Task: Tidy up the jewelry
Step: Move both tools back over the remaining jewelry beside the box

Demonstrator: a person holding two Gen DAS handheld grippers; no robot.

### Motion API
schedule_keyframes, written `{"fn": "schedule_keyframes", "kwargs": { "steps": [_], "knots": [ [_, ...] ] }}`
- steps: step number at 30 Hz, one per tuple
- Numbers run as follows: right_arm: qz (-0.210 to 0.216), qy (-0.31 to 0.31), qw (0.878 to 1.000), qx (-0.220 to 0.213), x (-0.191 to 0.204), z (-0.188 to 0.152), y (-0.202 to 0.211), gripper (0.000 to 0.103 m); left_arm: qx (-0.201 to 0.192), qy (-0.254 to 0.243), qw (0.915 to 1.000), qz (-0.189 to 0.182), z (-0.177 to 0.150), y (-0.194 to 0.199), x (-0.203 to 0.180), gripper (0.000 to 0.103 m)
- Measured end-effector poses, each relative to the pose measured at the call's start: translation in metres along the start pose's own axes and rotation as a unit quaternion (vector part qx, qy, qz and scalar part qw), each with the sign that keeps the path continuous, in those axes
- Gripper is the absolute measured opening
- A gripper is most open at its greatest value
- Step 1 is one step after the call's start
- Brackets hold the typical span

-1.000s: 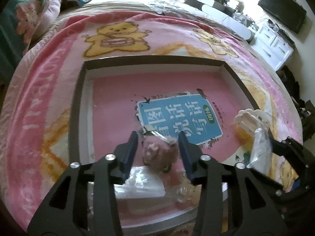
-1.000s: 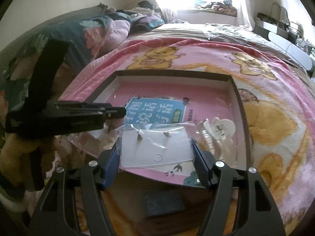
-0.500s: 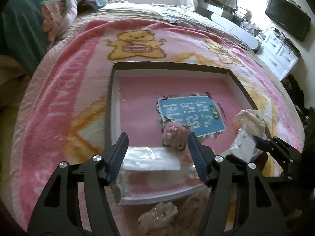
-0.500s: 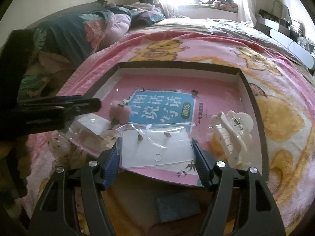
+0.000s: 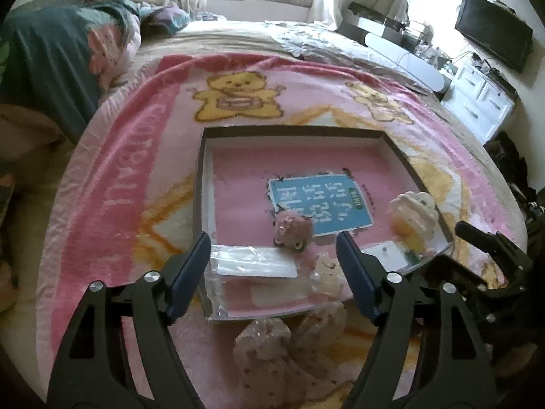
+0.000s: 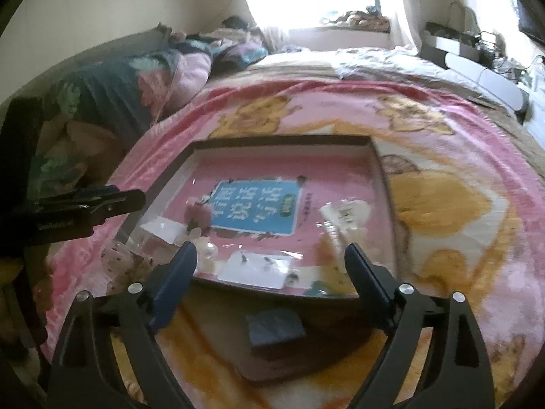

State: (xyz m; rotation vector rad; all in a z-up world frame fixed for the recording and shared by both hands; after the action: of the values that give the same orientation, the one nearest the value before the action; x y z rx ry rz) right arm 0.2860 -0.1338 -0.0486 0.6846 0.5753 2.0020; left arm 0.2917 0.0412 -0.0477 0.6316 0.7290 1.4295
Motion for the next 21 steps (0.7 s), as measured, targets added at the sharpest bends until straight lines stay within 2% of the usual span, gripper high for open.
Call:
{"fn": "schedule_keyframes", "kwargs": {
  "steps": [3,12,21],
  "knots": [
    [-0.005,-0.004,1.0,-0.013,-0.004,0.002,0.018,0.091,-0.011,0.0,0.9999,0.003,0.002,0.014,-0.003,0.08],
    [-0.006,-0.009,0.999,-0.046,-0.007,0.002,0.074,0.094,-0.05,-0.004,0.9987,0.009,0.007,0.061,-0.014,0.092],
    [-0.012,-0.009,0.997,-0.073,-0.006,0.003,0.112,0.094,-0.08,-0.009,0.9967,0.008,0.006,0.101,-0.027,0.094]
  ]
}}
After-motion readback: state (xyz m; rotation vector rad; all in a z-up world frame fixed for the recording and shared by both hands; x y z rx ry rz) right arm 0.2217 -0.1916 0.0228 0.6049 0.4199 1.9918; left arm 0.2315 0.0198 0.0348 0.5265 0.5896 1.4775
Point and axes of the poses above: each gripper's, at about its wrist camera, not at the fingertips, and y roughly against the way its jaws point, x to its left, z to its top, the point moved 8 cm from there along -y, roughly the way its jaws point, and after that the axes turned 6 degrees about z, right-handed, at the moved point
